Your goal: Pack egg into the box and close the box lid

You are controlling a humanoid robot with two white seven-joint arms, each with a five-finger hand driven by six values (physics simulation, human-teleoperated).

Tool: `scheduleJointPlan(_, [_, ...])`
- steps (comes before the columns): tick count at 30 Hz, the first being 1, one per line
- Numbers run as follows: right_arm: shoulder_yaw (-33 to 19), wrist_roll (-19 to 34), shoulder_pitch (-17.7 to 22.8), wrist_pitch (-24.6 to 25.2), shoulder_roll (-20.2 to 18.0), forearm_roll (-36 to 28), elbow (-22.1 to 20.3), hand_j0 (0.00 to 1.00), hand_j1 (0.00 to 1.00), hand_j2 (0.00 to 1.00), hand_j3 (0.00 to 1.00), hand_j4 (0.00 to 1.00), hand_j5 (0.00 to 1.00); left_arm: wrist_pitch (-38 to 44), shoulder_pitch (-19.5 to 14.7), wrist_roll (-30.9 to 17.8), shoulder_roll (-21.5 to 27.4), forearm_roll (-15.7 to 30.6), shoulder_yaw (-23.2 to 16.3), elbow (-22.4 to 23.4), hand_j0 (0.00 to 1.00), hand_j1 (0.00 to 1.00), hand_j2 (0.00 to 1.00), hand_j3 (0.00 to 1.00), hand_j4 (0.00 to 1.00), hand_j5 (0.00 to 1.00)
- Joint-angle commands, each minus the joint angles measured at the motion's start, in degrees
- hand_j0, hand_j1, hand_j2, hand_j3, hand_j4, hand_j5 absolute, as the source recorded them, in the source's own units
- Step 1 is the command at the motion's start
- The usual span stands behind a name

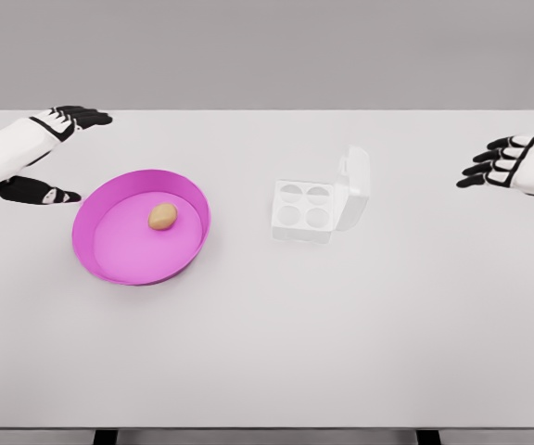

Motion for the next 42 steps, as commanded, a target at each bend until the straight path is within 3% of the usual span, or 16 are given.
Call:
scheduleJointPlan(1, [0.0, 1.1, 0.0, 0.1, 0.4, -1.3, -0.7, 1.00, 1.00, 1.00, 1.00, 1.00, 1.00, 0.1, 0.0, 0.0, 0.2, 0.3, 0.2, 0.3, 1.00, 1.00, 1.00, 1.00, 1.00, 1.00])
scheduleJointPlan(6, [-1.2, 0.8, -0.6, 0.1, 3.3, -1.5, -1.5, 1.00, 1.00, 1.00, 1.00, 1.00, 1.00, 0.1, -0.1, 0.0, -0.1, 0.7, 0.5, 0.2, 1.00, 1.00, 1.00, 1.00, 1.00, 1.00])
scheduleJointPlan(8, [-2.8, 0.9, -0.7, 0.1, 3.9, -2.8, -1.0, 1.00, 1.00, 1.00, 1.00, 1.00, 1.00, 0.1, 0.0, 0.0, -0.3, 2.5, -0.4, -1.4, 0.99, 0.99, 0.99, 0.99, 0.99, 0.99])
scheduleJointPlan(10, [-0.5, 1.5, -0.4, 0.1, 4.3, -2.7, -1.2, 1.00, 1.00, 1.00, 1.00, 1.00, 1.00, 0.1, 0.3, -0.2, -0.4, 2.5, -1.5, -4.8, 0.99, 0.99, 0.99, 0.99, 0.99, 0.99])
scheduleJointPlan(12, [-1.4, 5.0, 0.3, 0.1, 7.9, -2.6, 0.6, 1.00, 1.00, 1.00, 1.00, 1.00, 1.00, 0.1, 0.0, -0.4, 0.0, 2.9, -2.7, -6.9, 0.99, 0.99, 0.99, 0.99, 0.99, 0.99])
scheduleJointPlan(13, [-2.6, 5.0, 1.2, 0.1, 11.1, -2.5, 3.5, 1.00, 1.00, 1.00, 1.00, 1.00, 1.00, 0.1, -0.4, -0.6, 0.2, 3.2, -4.4, -8.0, 0.99, 0.99, 0.99, 0.99, 0.99, 0.99])
scheduleJointPlan(14, [-4.2, 5.0, 2.2, 0.1, 11.7, -2.5, 5.0, 1.00, 1.00, 1.00, 1.00, 1.00, 1.00, 0.1, -0.6, -3.1, 0.6, 3.4, -4.6, -8.8, 0.99, 0.99, 0.99, 0.99, 0.99, 0.99])
scheduleJointPlan(16, [-9.2, 5.0, 5.8, 0.1, 11.6, -2.3, 6.2, 1.00, 1.00, 1.00, 1.00, 1.00, 1.00, 7.6, -2.0, -16.0, 1.0, 6.8, -4.6, -9.4, 0.99, 0.99, 0.99, 0.99, 0.99, 0.99])
scheduleJointPlan(17, [-12.0, 5.0, 8.1, 0.1, 11.6, -2.3, 6.1, 1.00, 1.00, 1.00, 1.00, 1.00, 1.00, 11.5, -2.9, -19.9, 0.9, 8.3, -4.6, -9.3, 0.99, 0.99, 0.99, 0.99, 0.99, 0.99])
scheduleJointPlan(20, [-14.7, 5.0, 11.5, 0.1, 12.0, -2.1, 6.3, 1.00, 1.00, 1.00, 1.00, 1.00, 1.00, 21.0, -3.8, -19.9, 0.9, 12.7, -4.6, -9.4, 0.99, 0.99, 0.99, 0.99, 0.99, 0.99])
scheduleJointPlan(23, [-15.0, 5.0, 12.6, 0.1, 13.1, 3.3, 8.7, 1.00, 1.00, 1.00, 1.00, 1.00, 1.00, 22.7, -4.7, -19.9, 0.0, 13.4, -4.7, -9.4, 1.00, 1.00, 1.00, 1.00, 1.00, 1.00])
scheduleJointPlan(27, [-15.0, 5.0, 12.7, 0.1, 13.9, 3.4, 9.7, 1.00, 1.00, 1.00, 1.00, 1.00, 1.00, 23.2, -4.6, -19.9, -1.2, 13.6, -4.8, -9.3, 1.00, 1.00, 1.00, 1.00, 1.00, 1.00])
scheduleJointPlan(29, [-15.1, 5.0, 12.8, 0.1, 15.1, 3.5, 9.6, 1.00, 1.00, 1.00, 1.00, 1.00, 1.00, 27.9, -4.7, -19.9, -1.7, 14.3, -6.2, -9.3, 1.00, 1.00, 1.00, 1.00, 1.00, 1.00])
scheduleJointPlan(33, [-17.8, 5.0, 14.0, 0.1, 15.2, 3.4, 9.6, 1.00, 1.00, 1.00, 1.00, 1.00, 1.00, 38.9, -4.7, -19.9, -3.0, 20.7, -7.5, -9.2, 1.00, 1.00, 1.00, 1.00, 1.00, 1.00])
scheduleJointPlan(38, [-17.9, 5.0, 14.9, 0.1, 15.3, 3.4, 9.5, 1.00, 1.00, 1.00, 1.00, 1.00, 1.00, 41.6, -4.9, -19.9, -3.7, 19.4, -8.1, -9.0, 1.00, 1.00, 1.00, 1.00, 1.00, 1.00])
scheduleJointPlan(42, [-17.9, 5.0, 15.0, 0.1, 15.3, 3.4, 9.4, 1.00, 1.00, 1.00, 1.00, 1.00, 1.00, 41.9, -5.0, -19.9, -6.1, 14.3, -8.0, -8.7, 1.00, 1.00, 1.00, 1.00, 1.00, 1.00])
